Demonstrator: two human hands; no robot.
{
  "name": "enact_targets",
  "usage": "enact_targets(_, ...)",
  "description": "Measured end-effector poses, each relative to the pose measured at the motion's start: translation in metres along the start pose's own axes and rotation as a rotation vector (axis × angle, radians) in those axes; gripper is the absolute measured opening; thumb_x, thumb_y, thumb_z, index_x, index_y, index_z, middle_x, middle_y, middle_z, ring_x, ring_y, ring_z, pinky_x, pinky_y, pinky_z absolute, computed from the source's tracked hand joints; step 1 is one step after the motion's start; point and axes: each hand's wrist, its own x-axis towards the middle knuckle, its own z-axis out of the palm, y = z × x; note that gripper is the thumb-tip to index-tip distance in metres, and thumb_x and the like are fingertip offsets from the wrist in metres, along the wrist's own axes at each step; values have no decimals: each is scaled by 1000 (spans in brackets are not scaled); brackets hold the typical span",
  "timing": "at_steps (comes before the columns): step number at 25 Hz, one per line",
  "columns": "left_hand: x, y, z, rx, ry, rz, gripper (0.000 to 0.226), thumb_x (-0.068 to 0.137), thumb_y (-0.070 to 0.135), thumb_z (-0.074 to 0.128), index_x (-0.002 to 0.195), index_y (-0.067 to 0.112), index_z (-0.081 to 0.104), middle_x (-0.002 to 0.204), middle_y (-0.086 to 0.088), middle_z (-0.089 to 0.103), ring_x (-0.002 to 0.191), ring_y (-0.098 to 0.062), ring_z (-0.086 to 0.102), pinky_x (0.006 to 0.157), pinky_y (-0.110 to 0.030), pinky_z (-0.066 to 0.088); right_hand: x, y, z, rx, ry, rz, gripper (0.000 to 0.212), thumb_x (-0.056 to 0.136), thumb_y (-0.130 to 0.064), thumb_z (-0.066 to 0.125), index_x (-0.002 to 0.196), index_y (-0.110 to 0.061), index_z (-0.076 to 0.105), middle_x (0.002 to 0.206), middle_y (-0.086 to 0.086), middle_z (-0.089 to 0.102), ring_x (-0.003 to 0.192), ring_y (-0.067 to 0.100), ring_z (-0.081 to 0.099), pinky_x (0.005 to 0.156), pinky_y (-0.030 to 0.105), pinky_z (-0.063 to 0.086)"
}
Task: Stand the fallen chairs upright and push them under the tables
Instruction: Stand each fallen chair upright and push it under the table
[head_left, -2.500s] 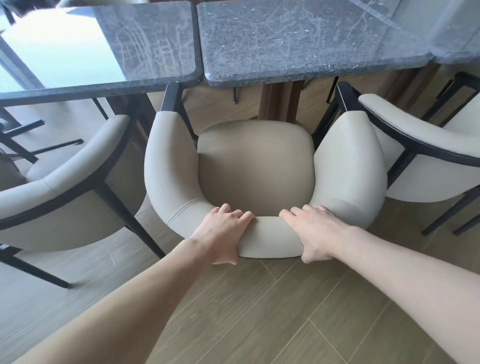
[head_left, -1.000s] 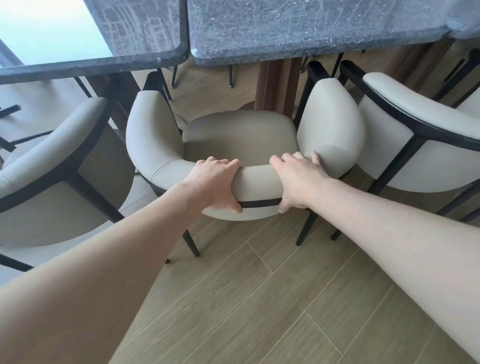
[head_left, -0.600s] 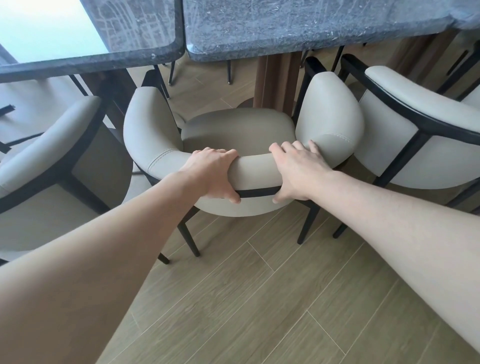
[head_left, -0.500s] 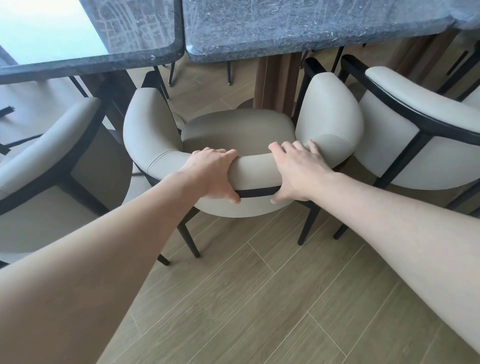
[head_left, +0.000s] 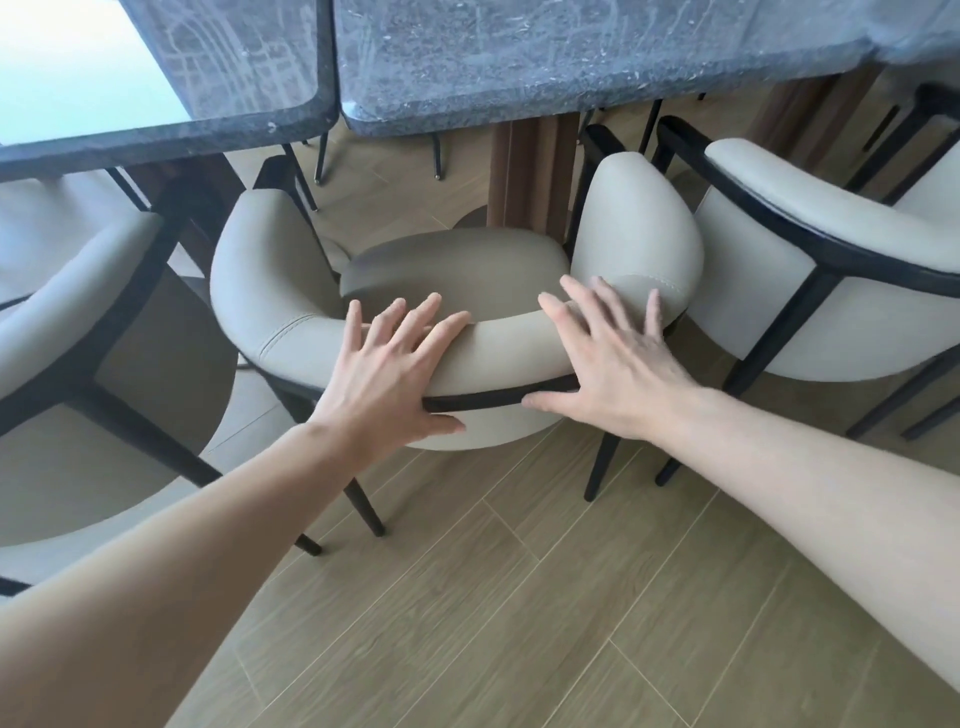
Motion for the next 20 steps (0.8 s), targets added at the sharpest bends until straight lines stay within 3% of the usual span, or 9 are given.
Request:
enact_targets(2, 4, -5, -2, 4, 47, 21, 120, 58, 71, 82, 157, 29, 28, 165, -6, 28, 148, -38, 31, 119, -64, 16, 0, 5, 4, -23, -23, 37, 111, 74, -88, 45, 155, -24, 4, 167, 6, 2, 153, 39, -3, 105, 82, 8)
enact_targets(4, 13, -12, -5, 30, 22, 83, 117, 58, 76, 78, 155, 29, 32, 156, -2, 43, 136, -35, 47, 113, -57, 32, 7, 6, 5, -88, -53, 17, 111, 73, -91, 36, 154, -21, 4, 165, 8, 7, 151, 44, -1, 100, 85, 12)
enact_targets(7, 21, -23, -10, 73, -16, 143, 106, 63, 80, 69, 151, 30, 36, 136, 9, 60, 109, -26, 62, 84, -41, 53, 16, 7, 6, -198, -47, -28, 111, 70, -91, 23, 150, -16, 7, 160, 12, 18, 148, 47, 10, 94, 86, 20)
enact_targets(9, 28, -25, -11, 87, -13, 150, 105, 64, 80, 68, 151, 30, 36, 133, 10, 61, 104, -25, 64, 77, -39, 54, 23, 10, 6, -216, -43, -38, 111, 70, -90, 24, 150, -14, 8, 158, 12, 20, 147, 47, 11, 93, 86, 22)
enact_targets(13, 50, -30, -14, 103, -55, 113, 103, 65, 80, 65, 151, 39, 27, 138, 16, 56, 109, -23, 61, 78, -37, 51, 46, 15, 1, -191, -48, -28, 107, 77, -87, 37, 150, -14, 10, 155, 11, 20, 146, 45, 10, 94, 85, 22)
enact_targets(20, 89, -41, -16, 104, -82, 78, 100, 63, 80, 66, 146, 46, 21, 141, 19, 53, 115, -25, 58, 72, -34, 44, 84, 26, -3, -170, -78, 4, 103, 77, -86, 43, 146, -17, 10, 152, 10, 23, 147, 45, 8, 95, 85, 23)
